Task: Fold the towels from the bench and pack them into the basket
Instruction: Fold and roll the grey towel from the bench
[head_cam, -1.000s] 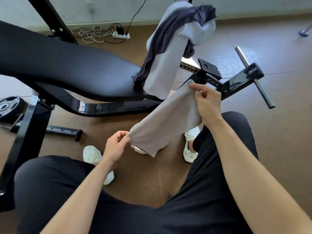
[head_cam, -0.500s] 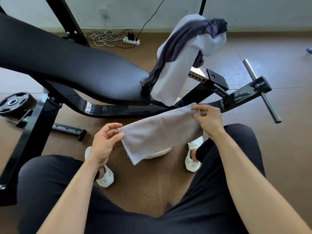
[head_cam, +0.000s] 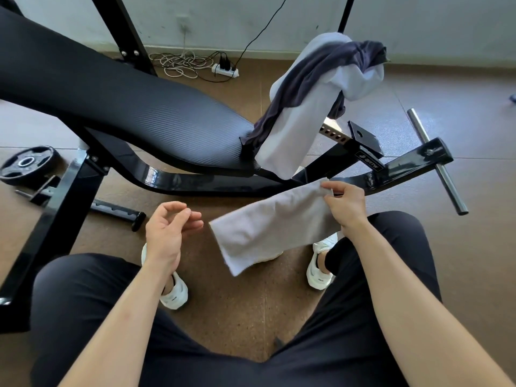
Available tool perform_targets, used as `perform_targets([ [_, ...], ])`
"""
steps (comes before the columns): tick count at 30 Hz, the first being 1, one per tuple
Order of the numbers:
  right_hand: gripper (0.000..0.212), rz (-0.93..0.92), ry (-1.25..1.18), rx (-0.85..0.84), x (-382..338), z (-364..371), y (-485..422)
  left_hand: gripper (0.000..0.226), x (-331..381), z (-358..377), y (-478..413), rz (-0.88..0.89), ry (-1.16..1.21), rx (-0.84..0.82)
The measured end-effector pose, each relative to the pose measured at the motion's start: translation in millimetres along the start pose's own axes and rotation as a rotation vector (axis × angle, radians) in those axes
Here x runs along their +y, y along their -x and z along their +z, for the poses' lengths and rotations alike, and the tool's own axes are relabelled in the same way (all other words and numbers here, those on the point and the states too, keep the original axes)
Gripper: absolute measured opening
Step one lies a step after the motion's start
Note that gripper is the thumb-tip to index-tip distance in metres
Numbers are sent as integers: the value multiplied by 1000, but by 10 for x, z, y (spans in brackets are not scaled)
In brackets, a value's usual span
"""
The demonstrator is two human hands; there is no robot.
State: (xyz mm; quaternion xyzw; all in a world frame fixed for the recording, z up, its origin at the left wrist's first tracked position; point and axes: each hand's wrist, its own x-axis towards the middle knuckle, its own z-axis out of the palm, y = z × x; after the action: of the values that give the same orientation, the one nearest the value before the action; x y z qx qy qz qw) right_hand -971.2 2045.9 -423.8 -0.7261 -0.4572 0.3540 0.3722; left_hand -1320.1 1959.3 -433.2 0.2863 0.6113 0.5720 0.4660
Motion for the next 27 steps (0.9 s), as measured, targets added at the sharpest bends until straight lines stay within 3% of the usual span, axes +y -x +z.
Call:
perform_targets([
  [3,33,-47,-8,-92,-40,8,53,19,-26,16,-7,-11,22,-35],
  [8,32,-293,255,-293,-50,119,168,18,-39,87,23,-26,-59,-109],
  [10,31,-327,246,-317,-101,122,212,22,-41,112,33,-23,-117,-149],
  [14,34,-270,112,-385,-176,55,288,32,-43,158,64,2,-268,-238],
  [18,37,-127,-366,-596,-240,-78,377,50,-37,185,85,22,-396,-367],
  [22,38,-99,-546,-562,-277,-101,385,83,-84,185,79,59,-780,-578],
  [24,38,-83,-560,-522,-275,-86,372,63,-151,179,75,30,-964,-645],
  [27,39,-79,-500,-411,-246,-70,317,27,-210,163,65,-31,-996,-648],
])
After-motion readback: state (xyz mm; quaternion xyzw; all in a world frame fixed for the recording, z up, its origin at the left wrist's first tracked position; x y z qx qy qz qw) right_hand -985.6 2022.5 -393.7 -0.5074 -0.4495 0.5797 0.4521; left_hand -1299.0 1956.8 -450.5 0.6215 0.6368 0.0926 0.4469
